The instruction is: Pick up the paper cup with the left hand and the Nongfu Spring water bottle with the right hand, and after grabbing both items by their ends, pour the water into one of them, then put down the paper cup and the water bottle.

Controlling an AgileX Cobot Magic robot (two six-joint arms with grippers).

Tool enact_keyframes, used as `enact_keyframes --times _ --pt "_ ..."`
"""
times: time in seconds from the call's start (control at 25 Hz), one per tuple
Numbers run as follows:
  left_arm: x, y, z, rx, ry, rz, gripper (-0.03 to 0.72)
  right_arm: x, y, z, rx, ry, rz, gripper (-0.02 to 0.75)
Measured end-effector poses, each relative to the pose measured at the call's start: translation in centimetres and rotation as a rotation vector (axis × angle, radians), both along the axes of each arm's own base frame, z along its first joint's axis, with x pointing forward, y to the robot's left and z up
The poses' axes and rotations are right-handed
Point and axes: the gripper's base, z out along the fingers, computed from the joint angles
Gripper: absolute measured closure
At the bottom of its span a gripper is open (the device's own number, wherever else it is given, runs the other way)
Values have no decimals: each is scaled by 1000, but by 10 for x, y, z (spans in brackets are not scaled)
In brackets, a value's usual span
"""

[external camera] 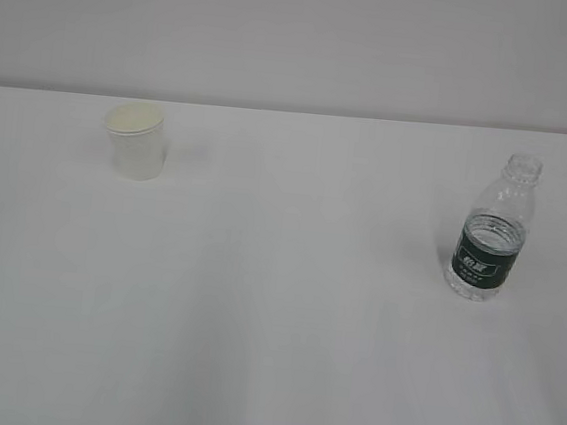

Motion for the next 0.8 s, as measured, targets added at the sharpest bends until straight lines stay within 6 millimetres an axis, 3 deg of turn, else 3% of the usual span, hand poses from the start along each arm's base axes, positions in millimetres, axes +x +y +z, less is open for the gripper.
enact_keyframes --times 0.2,0.44,0.8 --pt "22 1 10 -21 -112 10 218 13 -2 15 -7 -145 -13 249" --pt "54 1 5 -40 -86 19 219 34 -4 14 32 -133 -15 250" --pt "100 0 -20 -67 -66 33 230 61 -9 -18 63 -76 -38 254"
